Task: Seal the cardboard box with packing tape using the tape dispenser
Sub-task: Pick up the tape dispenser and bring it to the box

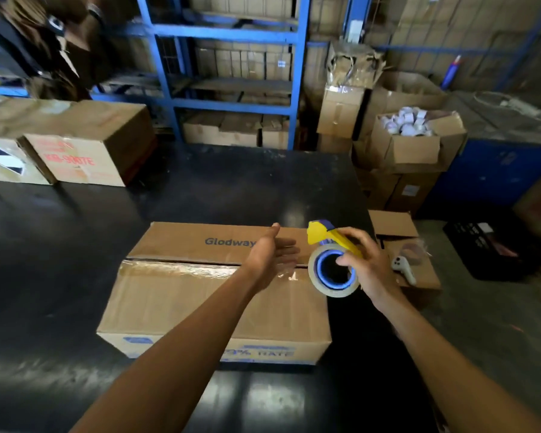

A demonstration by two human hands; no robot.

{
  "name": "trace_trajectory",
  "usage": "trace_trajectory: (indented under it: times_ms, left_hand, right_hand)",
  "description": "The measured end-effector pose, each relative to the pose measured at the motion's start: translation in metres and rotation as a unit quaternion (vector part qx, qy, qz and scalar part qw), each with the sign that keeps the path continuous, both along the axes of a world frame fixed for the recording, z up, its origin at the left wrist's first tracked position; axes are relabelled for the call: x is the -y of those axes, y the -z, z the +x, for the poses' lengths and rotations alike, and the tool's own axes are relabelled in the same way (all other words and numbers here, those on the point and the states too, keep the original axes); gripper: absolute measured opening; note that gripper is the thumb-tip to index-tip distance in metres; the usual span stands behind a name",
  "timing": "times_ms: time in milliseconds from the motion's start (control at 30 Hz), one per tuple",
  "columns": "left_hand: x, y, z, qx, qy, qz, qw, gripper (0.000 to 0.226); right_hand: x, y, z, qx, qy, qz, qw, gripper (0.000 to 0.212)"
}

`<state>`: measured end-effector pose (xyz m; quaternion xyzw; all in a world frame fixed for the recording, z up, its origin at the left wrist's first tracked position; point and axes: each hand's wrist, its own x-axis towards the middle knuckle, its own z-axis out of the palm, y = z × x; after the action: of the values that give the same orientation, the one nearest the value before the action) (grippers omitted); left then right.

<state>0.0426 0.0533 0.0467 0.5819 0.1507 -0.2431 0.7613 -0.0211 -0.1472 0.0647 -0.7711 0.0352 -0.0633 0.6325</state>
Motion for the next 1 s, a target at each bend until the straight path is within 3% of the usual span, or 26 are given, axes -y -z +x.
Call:
trace_trajectory:
  times_ms: [133,233,333,567,833,1000]
  left_hand:
    - [-0.059,-0.023,-0.002,-0.025,-0.007,-0.105,0.994,0.069]
    - [-0.101,-0.035,-0.005,-0.024,-0.04,-0.153,0.987,0.072]
    - [-0.135,-0.039,-0.01,-0.021,-0.04,-0.133,0.99,0.065]
    - [-0.198,-0.034,-0.01,-0.048,-0.104,-0.094,0.989,0.015]
    - [-0.244,-0.024,0.008,-0.035,-0.254,0.048,0.965,0.004]
    - [-0.291,-0.011,0.013,-0.03,-0.328,0.038,0.943,0.01]
  right_hand:
    - [-0.046,-0.015,0.013,0.096,-0.054,-0.105,0.988,0.051]
    - [-0.074,-0.014,0.027,0.152,-0.099,-0.222,0.958,0.055]
    - [-0.104,-0.01,0.035,0.154,-0.146,-0.309,0.927,0.057]
    - [-0.171,-0.003,0.049,0.181,-0.198,-0.262,0.927,0.058]
    - [-0.233,0.001,0.078,0.131,-0.236,-0.275,0.923,0.056]
    - [-0.228,0.0,0.096,0.118,-0.248,-0.341,0.899,0.055]
